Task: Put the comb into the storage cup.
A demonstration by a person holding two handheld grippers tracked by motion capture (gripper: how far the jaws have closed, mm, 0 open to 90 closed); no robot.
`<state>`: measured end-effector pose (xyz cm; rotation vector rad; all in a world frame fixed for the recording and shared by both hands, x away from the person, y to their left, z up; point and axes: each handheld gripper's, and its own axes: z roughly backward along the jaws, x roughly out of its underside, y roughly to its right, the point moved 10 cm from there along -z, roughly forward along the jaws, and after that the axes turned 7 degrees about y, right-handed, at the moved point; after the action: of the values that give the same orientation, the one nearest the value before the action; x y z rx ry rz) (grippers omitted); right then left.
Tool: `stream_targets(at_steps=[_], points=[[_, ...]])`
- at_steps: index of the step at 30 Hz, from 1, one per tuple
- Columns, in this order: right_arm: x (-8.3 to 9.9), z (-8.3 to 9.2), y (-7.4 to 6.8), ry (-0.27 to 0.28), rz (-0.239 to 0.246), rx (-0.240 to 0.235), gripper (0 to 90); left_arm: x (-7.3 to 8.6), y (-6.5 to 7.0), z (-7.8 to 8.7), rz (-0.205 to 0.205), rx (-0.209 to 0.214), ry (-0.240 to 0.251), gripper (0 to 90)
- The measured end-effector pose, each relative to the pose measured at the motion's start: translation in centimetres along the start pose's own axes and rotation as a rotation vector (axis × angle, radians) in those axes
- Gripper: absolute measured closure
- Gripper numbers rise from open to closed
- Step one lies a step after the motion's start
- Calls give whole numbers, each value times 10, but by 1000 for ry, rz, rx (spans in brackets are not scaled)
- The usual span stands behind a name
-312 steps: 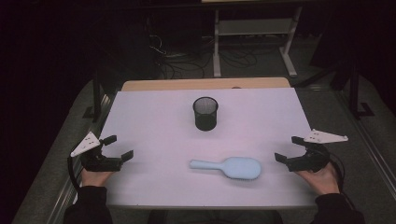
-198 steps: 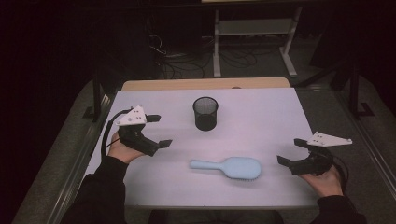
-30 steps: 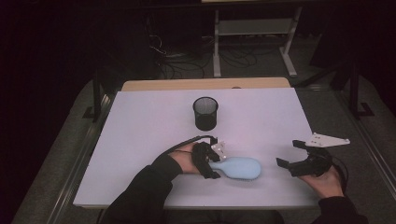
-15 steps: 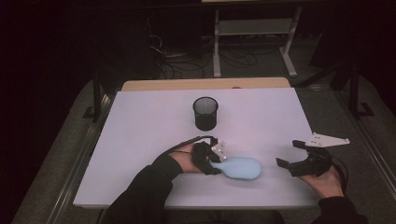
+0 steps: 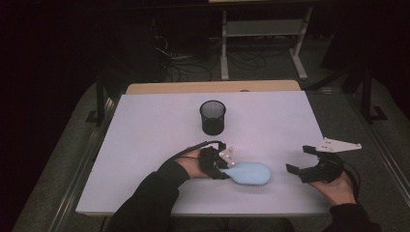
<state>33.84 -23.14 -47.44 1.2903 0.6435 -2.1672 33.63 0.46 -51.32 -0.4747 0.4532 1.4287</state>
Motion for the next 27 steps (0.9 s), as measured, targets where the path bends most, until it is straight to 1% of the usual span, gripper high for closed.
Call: stream_targets(at_steps=[5, 10, 14, 22, 27], points=[[0, 0, 0, -1, 1, -1, 0, -2, 0, 4, 10, 4, 20, 694], [0, 0, 0, 1, -1, 1, 0, -4, -3, 10, 7, -10, 40, 696], [0, 0, 0, 1, -1, 2, 0, -3, -4, 14, 18, -13, 45, 696], [0, 0, 1, 1, -1, 3, 0, -3, -8, 24, 26, -45, 60, 697], [1, 0, 0, 0, 0, 2, 0, -3, -11, 31, 33, -52, 76, 697]])
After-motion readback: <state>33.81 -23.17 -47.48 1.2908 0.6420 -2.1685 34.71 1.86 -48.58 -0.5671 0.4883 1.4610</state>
